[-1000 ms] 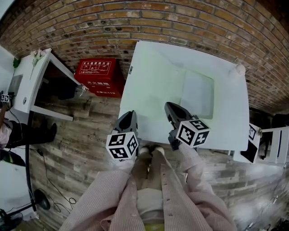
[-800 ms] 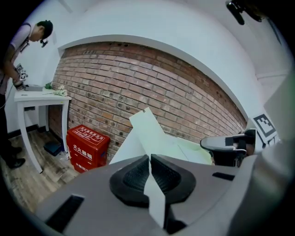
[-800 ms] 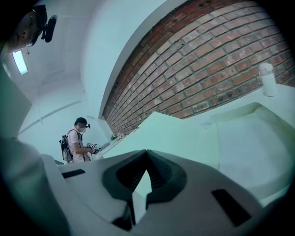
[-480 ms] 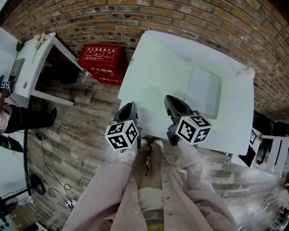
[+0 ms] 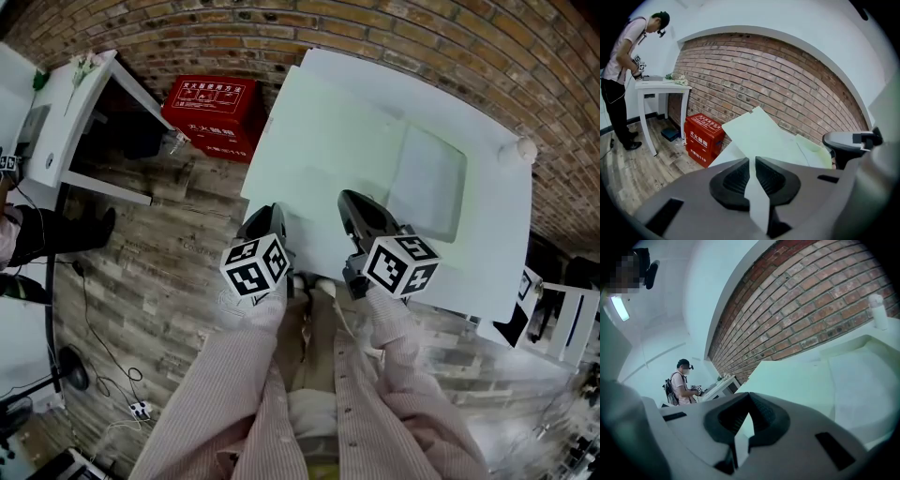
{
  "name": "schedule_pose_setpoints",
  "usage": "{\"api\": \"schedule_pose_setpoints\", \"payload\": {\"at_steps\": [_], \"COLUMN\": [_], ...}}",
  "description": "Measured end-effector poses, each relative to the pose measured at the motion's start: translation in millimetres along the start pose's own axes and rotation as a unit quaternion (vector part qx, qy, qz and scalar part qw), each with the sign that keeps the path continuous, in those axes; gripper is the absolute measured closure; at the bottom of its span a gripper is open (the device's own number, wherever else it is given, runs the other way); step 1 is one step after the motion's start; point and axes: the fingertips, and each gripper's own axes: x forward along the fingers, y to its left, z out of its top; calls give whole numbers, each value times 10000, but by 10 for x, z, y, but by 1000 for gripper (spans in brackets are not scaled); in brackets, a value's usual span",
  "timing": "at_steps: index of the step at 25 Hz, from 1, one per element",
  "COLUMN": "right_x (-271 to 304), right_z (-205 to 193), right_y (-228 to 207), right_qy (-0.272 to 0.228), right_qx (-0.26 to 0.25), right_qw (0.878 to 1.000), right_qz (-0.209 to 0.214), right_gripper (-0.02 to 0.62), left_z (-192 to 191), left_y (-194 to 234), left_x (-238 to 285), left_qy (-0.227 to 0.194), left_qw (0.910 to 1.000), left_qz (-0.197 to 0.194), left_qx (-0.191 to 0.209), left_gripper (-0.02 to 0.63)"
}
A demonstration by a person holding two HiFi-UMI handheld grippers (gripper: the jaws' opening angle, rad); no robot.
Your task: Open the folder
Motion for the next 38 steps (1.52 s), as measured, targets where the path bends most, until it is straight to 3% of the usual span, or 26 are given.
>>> {"api": "schedule_pose_setpoints", "payload": {"at_steps": [13, 20, 26, 38], "right_x": [-6, 10, -19, -166], "right_z": [-29, -25, -3, 150], "right_y": [-31, -57, -62, -88], "right_qy": [4, 9, 17, -153], "right_qx": [22, 13, -20, -117], "right_qw": [10000, 10000, 9999, 9997], "right_qz": [-58, -83, -102, -163], "right_gripper": [591, 591, 591, 591], "left_z": [-81, -74, -35, 221], "left_y": [96, 95, 36, -307], "left_x": [76, 88, 16, -267], "left_qy": [415, 401, 269, -243], "left_qw": [9988, 9989, 9996, 9951], "left_qz": [256, 200, -3, -673], "left_qx": [36, 98, 74, 684], "left_gripper": [551, 548, 547, 552]}}
